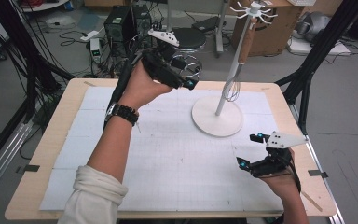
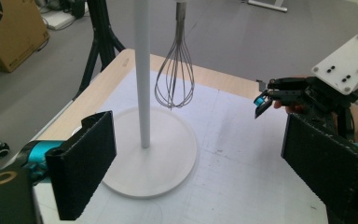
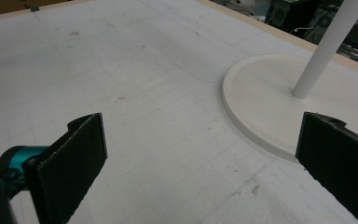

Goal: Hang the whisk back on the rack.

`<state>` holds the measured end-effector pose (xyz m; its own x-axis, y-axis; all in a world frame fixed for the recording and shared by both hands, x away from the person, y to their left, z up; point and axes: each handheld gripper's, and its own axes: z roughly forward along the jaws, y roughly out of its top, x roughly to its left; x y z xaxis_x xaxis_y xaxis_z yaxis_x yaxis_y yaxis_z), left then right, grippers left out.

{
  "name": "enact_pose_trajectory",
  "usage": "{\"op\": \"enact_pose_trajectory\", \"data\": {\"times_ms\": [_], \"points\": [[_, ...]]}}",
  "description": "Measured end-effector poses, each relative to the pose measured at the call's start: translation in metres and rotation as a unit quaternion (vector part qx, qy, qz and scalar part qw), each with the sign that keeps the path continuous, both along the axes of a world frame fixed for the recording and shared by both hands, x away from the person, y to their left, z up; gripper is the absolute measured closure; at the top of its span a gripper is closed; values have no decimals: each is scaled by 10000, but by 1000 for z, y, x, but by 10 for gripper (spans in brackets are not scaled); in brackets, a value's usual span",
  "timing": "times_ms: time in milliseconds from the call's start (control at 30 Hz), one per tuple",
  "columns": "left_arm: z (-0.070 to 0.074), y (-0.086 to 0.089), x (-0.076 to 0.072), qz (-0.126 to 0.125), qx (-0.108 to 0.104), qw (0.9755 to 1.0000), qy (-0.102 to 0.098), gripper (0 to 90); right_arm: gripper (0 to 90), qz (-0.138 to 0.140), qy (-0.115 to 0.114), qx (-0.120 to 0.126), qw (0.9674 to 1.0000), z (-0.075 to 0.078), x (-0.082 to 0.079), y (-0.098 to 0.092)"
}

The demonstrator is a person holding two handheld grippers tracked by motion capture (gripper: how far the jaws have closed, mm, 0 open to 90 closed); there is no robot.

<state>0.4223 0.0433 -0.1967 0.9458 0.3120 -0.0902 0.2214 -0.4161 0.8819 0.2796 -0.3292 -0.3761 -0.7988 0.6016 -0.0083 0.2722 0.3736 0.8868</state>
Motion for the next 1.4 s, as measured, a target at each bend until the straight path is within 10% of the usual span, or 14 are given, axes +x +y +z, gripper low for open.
{"op": "enact_pose_trajectory", "data": {"times_ms": [967,1400], "points": [[-67,84,-63,516,-200,9984,-76,16,6,8,52,-105,9999,-2,6,7],[-111,105,-89,761,-264,9966,190,16,6,-13,89,-169,9998,-4,8,8]]}}
